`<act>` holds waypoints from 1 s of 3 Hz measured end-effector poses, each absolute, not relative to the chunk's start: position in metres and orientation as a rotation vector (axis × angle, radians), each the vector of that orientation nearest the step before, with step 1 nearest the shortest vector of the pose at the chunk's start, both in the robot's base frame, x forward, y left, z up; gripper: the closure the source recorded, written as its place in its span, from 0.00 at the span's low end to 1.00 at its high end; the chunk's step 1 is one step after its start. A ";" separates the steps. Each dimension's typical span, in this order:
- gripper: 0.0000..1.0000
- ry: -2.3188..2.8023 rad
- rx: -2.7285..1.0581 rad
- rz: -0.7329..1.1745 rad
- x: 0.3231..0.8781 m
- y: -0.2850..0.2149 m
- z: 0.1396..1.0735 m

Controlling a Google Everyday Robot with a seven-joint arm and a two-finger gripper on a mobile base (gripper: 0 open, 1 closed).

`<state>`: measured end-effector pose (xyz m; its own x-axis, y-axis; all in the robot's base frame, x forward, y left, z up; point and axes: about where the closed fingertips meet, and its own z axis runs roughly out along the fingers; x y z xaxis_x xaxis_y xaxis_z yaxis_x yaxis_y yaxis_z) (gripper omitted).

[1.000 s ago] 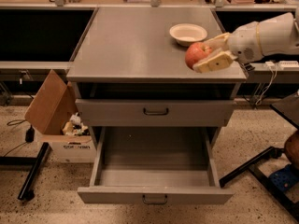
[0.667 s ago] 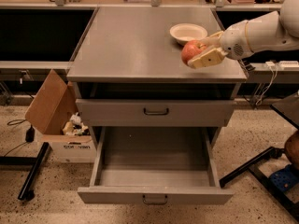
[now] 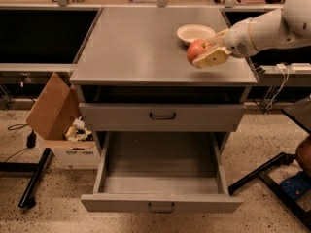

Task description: Pick apple from middle drawer and place on counter

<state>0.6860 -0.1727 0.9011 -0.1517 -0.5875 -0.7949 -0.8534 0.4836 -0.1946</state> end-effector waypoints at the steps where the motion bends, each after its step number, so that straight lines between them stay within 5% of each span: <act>1: 1.00 1.868 -1.228 0.340 0.706 -0.167 0.901; 3: 1.00 1.932 -1.303 0.292 0.735 -0.152 0.886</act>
Offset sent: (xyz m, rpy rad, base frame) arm 0.0568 0.0185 -0.0078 -0.1833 0.0318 0.0120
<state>0.7348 -0.1516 0.8856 -0.1779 -0.6880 -0.7036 -0.8653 0.4499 -0.2211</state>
